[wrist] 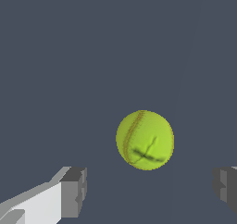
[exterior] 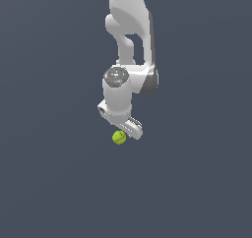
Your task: Pick up the object and move it to a goal position.
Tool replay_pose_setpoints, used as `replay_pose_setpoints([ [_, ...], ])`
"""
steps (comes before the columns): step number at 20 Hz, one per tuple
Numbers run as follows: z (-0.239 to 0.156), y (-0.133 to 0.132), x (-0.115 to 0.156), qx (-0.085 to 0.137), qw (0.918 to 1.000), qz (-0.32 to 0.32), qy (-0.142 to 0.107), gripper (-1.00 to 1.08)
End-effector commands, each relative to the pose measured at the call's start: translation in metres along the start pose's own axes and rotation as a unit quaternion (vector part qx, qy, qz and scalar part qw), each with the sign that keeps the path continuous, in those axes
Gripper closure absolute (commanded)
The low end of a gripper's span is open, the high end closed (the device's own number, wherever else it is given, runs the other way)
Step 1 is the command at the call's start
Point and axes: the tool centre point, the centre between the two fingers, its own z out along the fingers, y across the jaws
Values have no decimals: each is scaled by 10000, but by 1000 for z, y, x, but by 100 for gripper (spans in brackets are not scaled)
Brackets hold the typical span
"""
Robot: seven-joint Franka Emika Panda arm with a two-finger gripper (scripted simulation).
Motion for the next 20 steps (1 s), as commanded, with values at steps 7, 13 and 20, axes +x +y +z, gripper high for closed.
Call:
replay_pose_setpoints([
  [7, 14, 8, 5, -55, 9976, 688, 43, -92],
  [13, 17, 10, 6, -67, 9966, 824, 53, -92],
  [20, 31, 10, 6, -66, 9967, 808, 50, -92],
])
